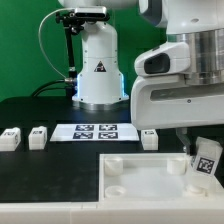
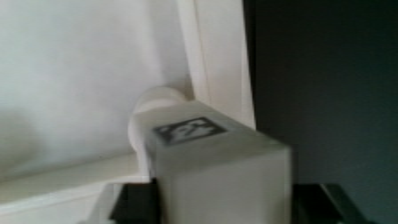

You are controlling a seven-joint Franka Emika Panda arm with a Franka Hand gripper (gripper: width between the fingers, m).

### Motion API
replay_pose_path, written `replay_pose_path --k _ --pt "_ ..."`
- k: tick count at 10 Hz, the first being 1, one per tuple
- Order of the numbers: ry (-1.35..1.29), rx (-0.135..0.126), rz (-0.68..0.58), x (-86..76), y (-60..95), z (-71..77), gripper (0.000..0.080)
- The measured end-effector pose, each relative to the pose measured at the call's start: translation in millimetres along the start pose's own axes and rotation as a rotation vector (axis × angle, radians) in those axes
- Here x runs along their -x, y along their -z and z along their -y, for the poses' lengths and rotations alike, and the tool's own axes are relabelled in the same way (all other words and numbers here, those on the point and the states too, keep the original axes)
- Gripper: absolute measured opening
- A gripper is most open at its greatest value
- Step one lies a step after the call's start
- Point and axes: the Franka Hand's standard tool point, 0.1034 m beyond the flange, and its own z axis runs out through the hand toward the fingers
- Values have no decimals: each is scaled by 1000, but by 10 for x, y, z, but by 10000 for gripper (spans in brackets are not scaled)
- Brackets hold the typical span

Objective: Assemble one leg

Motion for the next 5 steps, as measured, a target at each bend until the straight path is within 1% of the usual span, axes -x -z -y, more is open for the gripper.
replay_pose_path --k 2,3,4,5 --pt "-194 -10 -1 -17 7 -6 320" --pt "-349 -25 3 -38 16 -30 320" --pt "-496 -56 -9 -78 9 -63 320" --pt "-637 -102 -27 -108 -6 -126 320"
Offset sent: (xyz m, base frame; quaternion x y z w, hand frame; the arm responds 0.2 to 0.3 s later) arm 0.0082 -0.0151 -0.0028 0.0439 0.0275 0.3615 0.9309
